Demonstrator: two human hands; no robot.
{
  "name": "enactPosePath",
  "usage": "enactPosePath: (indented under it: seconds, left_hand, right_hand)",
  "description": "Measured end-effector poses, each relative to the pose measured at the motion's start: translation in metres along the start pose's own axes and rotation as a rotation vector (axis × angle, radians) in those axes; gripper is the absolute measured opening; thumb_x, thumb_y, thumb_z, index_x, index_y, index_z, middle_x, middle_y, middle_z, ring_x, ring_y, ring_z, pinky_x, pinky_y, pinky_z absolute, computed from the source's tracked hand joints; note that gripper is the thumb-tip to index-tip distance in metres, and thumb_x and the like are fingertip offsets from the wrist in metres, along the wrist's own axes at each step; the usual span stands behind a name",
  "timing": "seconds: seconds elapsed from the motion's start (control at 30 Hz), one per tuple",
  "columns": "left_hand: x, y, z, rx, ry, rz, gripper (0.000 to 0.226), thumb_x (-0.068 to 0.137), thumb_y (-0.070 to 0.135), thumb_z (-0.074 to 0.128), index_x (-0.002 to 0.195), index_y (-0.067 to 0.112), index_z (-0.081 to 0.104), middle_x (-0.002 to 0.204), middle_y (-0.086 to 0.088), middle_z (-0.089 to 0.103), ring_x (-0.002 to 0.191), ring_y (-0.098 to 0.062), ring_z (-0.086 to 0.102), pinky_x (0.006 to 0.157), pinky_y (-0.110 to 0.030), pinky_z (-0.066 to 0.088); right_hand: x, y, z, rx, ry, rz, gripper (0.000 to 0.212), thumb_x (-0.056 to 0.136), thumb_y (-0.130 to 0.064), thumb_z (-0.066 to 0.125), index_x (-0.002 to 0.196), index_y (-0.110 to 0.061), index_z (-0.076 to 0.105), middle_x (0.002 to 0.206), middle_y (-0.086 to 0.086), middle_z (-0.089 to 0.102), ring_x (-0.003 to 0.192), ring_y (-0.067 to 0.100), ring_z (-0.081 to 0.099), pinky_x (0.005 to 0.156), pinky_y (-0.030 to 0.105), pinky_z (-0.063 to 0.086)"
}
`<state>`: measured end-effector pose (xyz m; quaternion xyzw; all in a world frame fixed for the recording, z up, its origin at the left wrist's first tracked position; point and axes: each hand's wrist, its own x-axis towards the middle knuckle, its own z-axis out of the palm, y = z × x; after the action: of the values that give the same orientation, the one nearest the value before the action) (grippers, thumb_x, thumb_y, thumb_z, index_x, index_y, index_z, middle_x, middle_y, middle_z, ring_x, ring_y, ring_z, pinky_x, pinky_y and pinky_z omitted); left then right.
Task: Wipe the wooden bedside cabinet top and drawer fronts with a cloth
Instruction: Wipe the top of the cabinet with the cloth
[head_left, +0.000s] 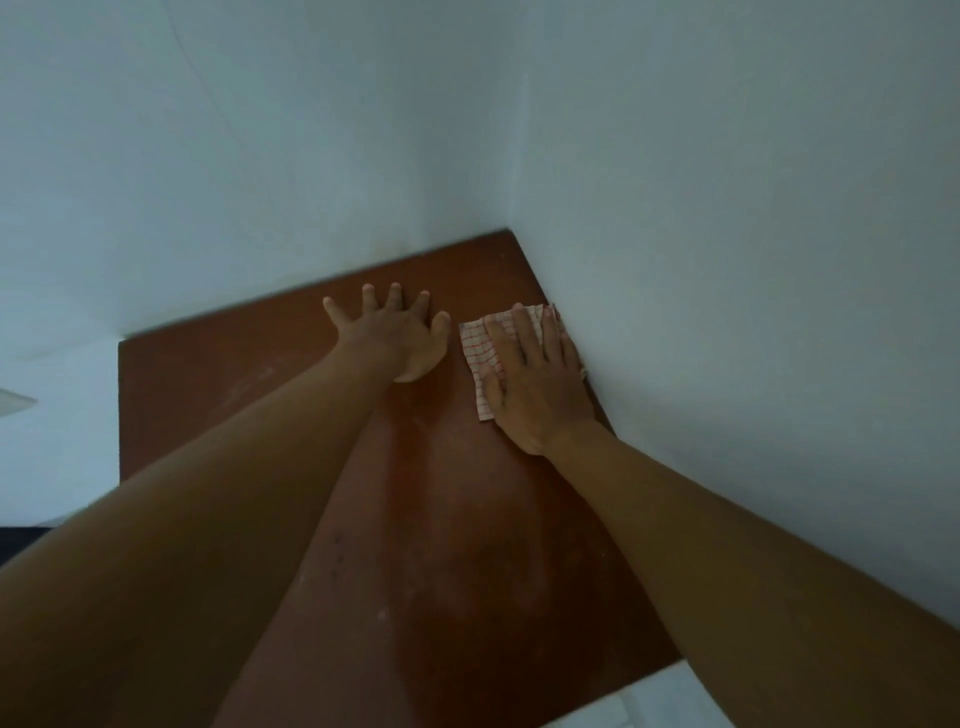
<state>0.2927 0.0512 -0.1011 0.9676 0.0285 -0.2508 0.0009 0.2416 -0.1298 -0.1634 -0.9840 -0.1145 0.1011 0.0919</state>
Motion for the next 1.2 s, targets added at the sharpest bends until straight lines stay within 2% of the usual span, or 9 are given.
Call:
enactPosePath:
  seconds: [0.13, 0.27, 0.4, 0.53, 0.63, 0.73, 0.93, 1.07, 1.2]
  left_hand:
    - [-0.053, 0.023, 0.029, -0.007, 0.013, 0.084, 0.067, 0.100, 0.059, 0.007, 0.161, 0.032, 0.007, 0.170, 0.000, -0.003, 0.155, -0.031, -0.009, 0.115, -0.071, -0.006]
    - [-0.107, 0.045, 0.063, -0.042, 0.031, 0.159, 0.067, 0.100, 0.057, 0.007, 0.161, 0.030, 0.003, 0.170, 0.001, -0.003, 0.155, -0.029, -0.009, 0.117, -0.069, -0.004]
    - [-0.151, 0.062, 0.090, -0.086, 0.038, 0.178, 0.067, 0.101, 0.056, 0.008, 0.161, 0.029, 0.005, 0.170, 0.001, 0.000, 0.156, -0.027, -0.008, 0.119, -0.066, -0.002]
    - [-0.191, 0.073, 0.110, -0.107, 0.011, 0.183, 0.067, 0.101, 0.058, 0.008, 0.161, 0.029, 0.008, 0.170, 0.001, 0.000, 0.156, -0.028, -0.007, 0.119, -0.065, -0.001]
    - [-0.214, 0.077, 0.123, -0.099, -0.005, 0.182, 0.068, 0.100, 0.059, 0.007, 0.161, 0.029, 0.009, 0.170, 0.001, -0.001, 0.156, -0.028, -0.007, 0.119, -0.066, 0.001]
    - [-0.233, 0.080, 0.131, -0.097, 0.000, 0.172, 0.069, 0.100, 0.059, 0.008, 0.161, 0.028, 0.011, 0.170, 0.000, 0.002, 0.156, -0.029, -0.006, 0.119, -0.066, 0.002]
    - [-0.260, 0.078, 0.129, -0.116, -0.029, 0.165, 0.068, 0.101, 0.059, 0.010, 0.161, 0.027, 0.011, 0.170, -0.002, 0.004, 0.156, -0.030, -0.005, 0.120, -0.065, 0.002]
    - [-0.261, 0.067, 0.116, -0.135, -0.014, 0.152, 0.066, 0.101, 0.059, 0.010, 0.161, 0.031, 0.012, 0.170, -0.001, 0.004, 0.156, -0.030, -0.004, 0.120, -0.064, 0.003]
    - [-0.247, 0.051, 0.094, -0.154, 0.000, 0.133, 0.066, 0.101, 0.060, 0.011, 0.161, 0.032, 0.012, 0.170, -0.001, 0.003, 0.156, -0.029, -0.005, 0.120, -0.062, 0.001]
  right_hand:
    - [-0.052, 0.009, 0.007, 0.017, -0.012, -0.002, 0.077, 0.092, -0.059, -0.002, 0.163, -0.027, -0.003, 0.172, 0.007, -0.008, 0.157, 0.035, -0.013, 0.128, 0.050, -0.001]
    - [-0.110, 0.020, 0.013, 0.023, -0.037, -0.005, 0.076, 0.093, -0.060, -0.004, 0.162, -0.029, -0.005, 0.172, 0.007, -0.007, 0.157, 0.035, -0.012, 0.128, 0.050, 0.001]
    - [-0.173, 0.028, 0.021, 0.042, 0.016, 0.000, 0.070, 0.099, -0.053, 0.015, 0.162, -0.023, 0.018, 0.170, 0.013, 0.016, 0.157, 0.041, 0.008, 0.127, 0.053, 0.014]
    - [-0.227, 0.035, 0.027, 0.023, 0.097, 0.002, 0.061, 0.098, -0.044, 0.033, 0.151, -0.018, 0.048, 0.157, 0.016, 0.045, 0.144, 0.048, 0.039, 0.113, 0.060, 0.040]
    - [-0.263, 0.040, 0.031, 0.000, 0.142, -0.010, 0.053, 0.095, -0.031, 0.046, 0.143, -0.015, 0.058, 0.148, 0.017, 0.055, 0.136, 0.051, 0.048, 0.106, 0.061, 0.048]
    - [-0.295, 0.044, 0.034, -0.007, 0.152, -0.024, 0.058, 0.082, -0.003, 0.055, 0.140, -0.008, 0.060, 0.142, 0.020, 0.060, 0.131, 0.054, 0.052, 0.097, 0.062, 0.054]
    - [-0.370, 0.059, 0.040, 0.030, 0.038, 0.037, 0.069, 0.069, 0.011, 0.073, 0.134, -0.010, 0.060, 0.129, 0.016, 0.064, 0.123, 0.045, 0.061, 0.073, 0.048, 0.065]
    - [-0.412, 0.063, 0.049, 0.139, 0.060, 0.029, 0.073, 0.072, 0.013, 0.073, 0.137, -0.015, 0.052, 0.134, 0.010, 0.060, 0.128, 0.036, 0.059, 0.081, 0.041, 0.064]
    - [-0.371, 0.039, 0.020, 0.266, 0.219, -0.024, 0.067, 0.090, 0.007, 0.063, 0.151, -0.015, 0.045, 0.149, 0.013, 0.054, 0.137, 0.033, 0.054, 0.093, 0.043, 0.061]
